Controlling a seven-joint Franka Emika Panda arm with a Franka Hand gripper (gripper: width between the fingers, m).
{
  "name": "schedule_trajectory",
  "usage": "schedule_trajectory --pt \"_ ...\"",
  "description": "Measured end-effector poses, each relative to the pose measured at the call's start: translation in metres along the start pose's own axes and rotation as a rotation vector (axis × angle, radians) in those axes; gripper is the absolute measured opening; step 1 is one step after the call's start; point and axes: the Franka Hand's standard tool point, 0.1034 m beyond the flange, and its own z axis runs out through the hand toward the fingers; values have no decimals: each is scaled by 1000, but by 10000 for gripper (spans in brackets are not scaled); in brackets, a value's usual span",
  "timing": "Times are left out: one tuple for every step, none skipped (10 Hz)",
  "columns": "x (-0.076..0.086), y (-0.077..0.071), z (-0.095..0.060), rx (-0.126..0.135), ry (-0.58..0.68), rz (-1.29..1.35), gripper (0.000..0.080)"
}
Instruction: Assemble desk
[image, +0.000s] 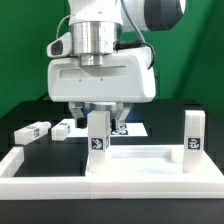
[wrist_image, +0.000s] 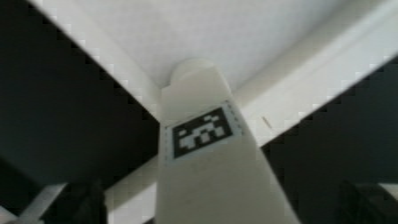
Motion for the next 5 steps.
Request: schedule_trajectory --pt "0 0 -3 4 14 -4 648" --pt "0 1 -1 2 12 16 624" --pt "0 1 -1 1 12 42 493" --pt "0 2 0 1 12 51 493" --pt "-1 2 0 1 11 133 311"
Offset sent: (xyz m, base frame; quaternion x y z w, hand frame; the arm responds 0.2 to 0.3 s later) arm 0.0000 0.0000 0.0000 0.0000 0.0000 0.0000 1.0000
